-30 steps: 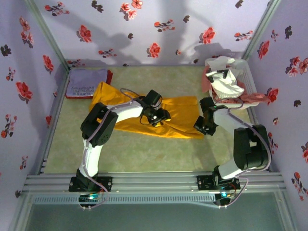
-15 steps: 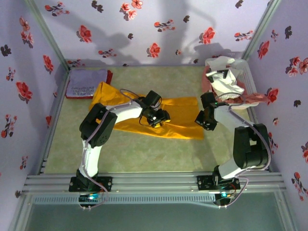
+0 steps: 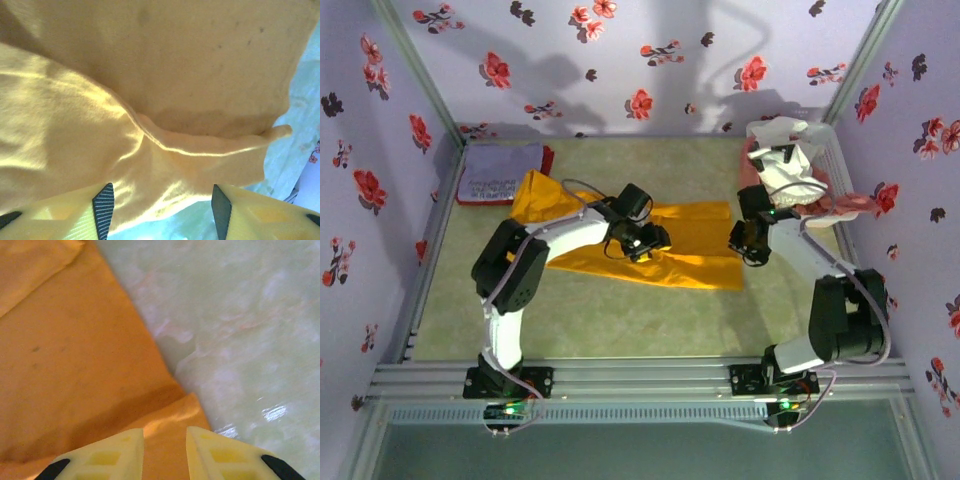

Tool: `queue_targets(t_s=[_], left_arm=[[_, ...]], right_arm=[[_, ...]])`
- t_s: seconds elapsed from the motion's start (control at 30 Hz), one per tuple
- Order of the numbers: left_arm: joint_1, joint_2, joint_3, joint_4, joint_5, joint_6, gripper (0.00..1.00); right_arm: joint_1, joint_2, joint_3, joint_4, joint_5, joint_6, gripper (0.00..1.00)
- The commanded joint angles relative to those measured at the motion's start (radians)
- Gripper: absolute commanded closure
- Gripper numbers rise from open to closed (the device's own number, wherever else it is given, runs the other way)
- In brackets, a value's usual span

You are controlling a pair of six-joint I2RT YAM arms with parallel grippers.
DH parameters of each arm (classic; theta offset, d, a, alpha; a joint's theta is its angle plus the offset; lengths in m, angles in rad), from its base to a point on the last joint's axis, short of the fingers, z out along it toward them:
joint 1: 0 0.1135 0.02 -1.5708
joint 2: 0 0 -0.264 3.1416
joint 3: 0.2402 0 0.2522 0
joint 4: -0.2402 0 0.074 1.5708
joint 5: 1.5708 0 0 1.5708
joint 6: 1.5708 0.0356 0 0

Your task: Fold and stack the t-shirts

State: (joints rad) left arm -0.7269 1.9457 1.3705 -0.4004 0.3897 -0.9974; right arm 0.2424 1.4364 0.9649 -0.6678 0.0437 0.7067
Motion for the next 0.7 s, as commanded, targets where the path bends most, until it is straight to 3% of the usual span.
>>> queue_targets(t_s=[0.0, 0.17, 0.3, 0.47, 0.67], left_arm=[[0.068, -0.081, -0.001, -0.131, -0.061, 0.084, 0.42], [0.238, -0.155, -0.055, -0.307, -0.132, 0.220, 0.44], [0.395, -0.210, -0.139, -0.352, -0.153, 0.302, 0.46], [0.552, -0.225, -0.211, -0.351, -0.166, 0.366, 0.47], [0.632, -0.191, -0.247, -0.340, -0.193, 0.401, 0.45]], right_arm=[[0.059, -0.037, -0.030, -0.050, -0.051, 0.018, 0.70], [0.139, 0.048, -0.048, 0.022, -0.161, 0.072, 0.72], [0.152, 0.134, -0.049, 0.085, -0.208, 0.089, 0.73], [0.142, 0.242, -0.015, 0.099, -0.174, 0.064, 0.73], [0.081, 0.310, 0.055, 0.025, -0.096, -0.009, 0.71]])
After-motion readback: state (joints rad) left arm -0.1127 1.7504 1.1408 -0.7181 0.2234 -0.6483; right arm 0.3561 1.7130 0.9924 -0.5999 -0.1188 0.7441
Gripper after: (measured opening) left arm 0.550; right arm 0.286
